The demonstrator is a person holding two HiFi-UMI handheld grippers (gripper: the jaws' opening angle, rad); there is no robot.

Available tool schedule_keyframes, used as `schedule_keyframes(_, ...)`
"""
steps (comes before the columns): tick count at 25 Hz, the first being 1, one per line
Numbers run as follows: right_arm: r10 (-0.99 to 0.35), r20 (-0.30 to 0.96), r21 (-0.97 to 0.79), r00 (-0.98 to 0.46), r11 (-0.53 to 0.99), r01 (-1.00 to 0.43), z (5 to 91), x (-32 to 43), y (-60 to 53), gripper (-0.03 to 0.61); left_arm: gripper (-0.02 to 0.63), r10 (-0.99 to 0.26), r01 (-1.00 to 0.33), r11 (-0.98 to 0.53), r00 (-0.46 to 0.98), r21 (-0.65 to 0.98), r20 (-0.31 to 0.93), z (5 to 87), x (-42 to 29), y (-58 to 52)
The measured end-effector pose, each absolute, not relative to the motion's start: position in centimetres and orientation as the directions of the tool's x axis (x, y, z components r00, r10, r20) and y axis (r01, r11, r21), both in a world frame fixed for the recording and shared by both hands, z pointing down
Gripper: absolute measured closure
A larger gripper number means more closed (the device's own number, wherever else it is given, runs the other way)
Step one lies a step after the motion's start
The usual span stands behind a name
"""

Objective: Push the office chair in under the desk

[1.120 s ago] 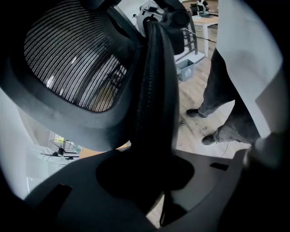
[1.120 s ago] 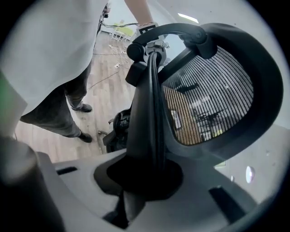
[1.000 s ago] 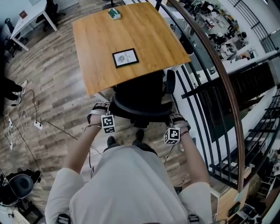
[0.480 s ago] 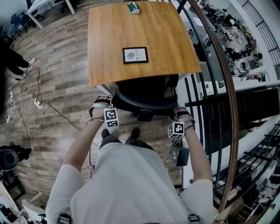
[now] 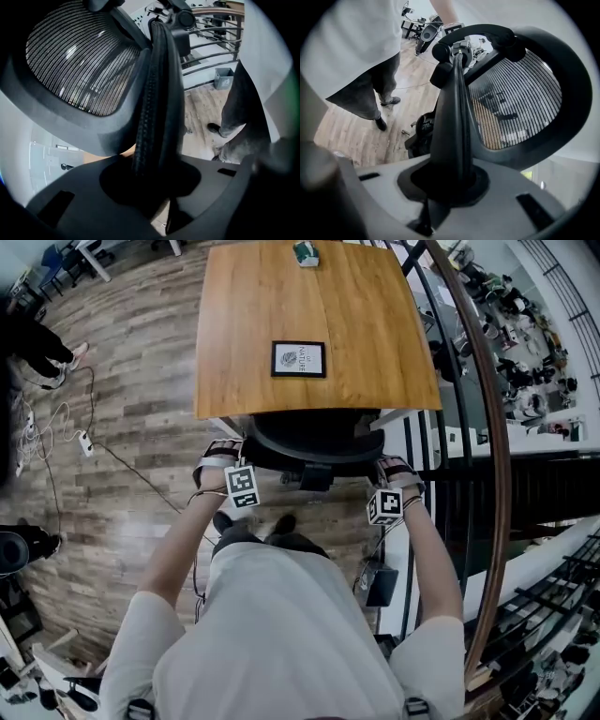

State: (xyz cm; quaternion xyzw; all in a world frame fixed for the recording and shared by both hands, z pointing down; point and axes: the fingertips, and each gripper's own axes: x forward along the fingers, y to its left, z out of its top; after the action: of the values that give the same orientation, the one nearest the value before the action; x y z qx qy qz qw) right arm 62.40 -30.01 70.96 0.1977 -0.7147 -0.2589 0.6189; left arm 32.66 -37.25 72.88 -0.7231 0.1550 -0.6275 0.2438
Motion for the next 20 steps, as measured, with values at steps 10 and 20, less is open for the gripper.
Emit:
schedule_keyframes(10, -0.587, 0.788, 0.612, -0.186, 0.781, 0.124, 70.8, 63.8, -35.2, 0.526, 0.514, -0.55, -0.002, -0.833, 0.117, -0.554, 0.827, 72.6, 33.2, -38.9)
schedule_keyframes(20, -0.585, 0.789, 0.612, -0.187, 0.777, 0.151, 71.2, 63.4, -37.8, 0.526, 0.516, -0.556, -0.023, -0.83, 0.099, -0.557, 0.825, 72.7, 32.5, -40.7)
